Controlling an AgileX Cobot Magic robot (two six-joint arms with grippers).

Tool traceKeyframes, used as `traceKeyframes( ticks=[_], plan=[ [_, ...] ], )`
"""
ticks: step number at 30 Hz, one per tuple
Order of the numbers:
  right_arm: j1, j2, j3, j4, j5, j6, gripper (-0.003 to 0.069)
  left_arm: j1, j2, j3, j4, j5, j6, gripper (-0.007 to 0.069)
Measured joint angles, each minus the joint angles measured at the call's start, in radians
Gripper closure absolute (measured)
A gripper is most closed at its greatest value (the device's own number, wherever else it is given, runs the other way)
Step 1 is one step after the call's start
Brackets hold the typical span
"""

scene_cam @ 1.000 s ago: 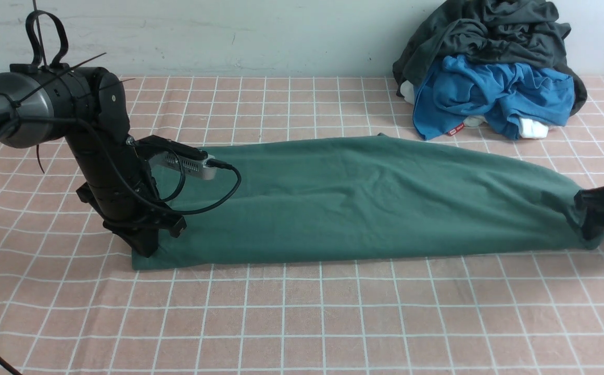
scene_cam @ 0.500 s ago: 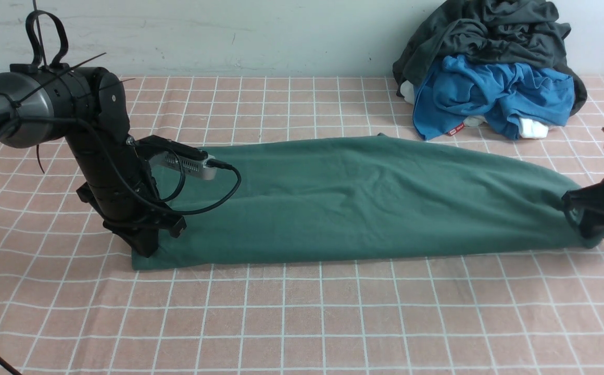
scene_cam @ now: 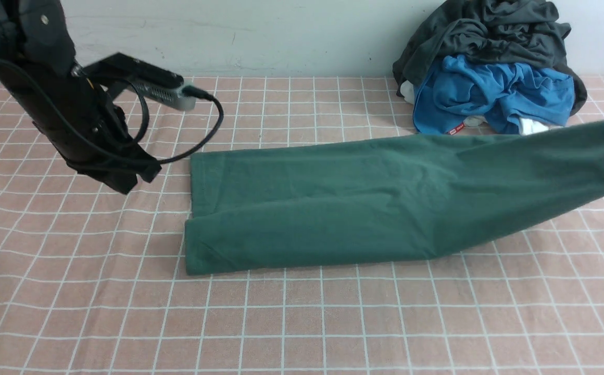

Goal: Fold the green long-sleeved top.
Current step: Use the right arm to drag the right edge of the fabric to the left and folds it over the left edge

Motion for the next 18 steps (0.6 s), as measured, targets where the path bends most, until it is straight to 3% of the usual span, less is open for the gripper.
traceKeyframes(
  ticks=[3,8,9,11,18],
  plan=[
    [0.075,-0.061,-0.063,0.029,0.007,-0.029,0.0645,0.0,-0.069,0.0,0.003,-0.015,0.001,0.0628],
    [0.316,-0.067,-0.2,0.13,0.007,-0.117,0.0645,0.0,-0.155,0.0,0.005,-0.024,0.002,0.0628],
    [0.327,-0.065,-0.204,0.13,0.007,-0.117,0.0645,0.0,-0.158,0.0,0.005,-0.024,0.002,0.0628],
    [0.474,-0.013,-0.252,0.174,-0.022,-0.141,0.0645,0.0,-0.182,0.0,0.009,-0.024,0.002,0.0628],
    [0.727,0.199,-0.341,0.236,-0.087,-0.15,0.0645,0.0,-0.211,0.0,0.041,-0.024,0.002,0.0628]
  ],
)
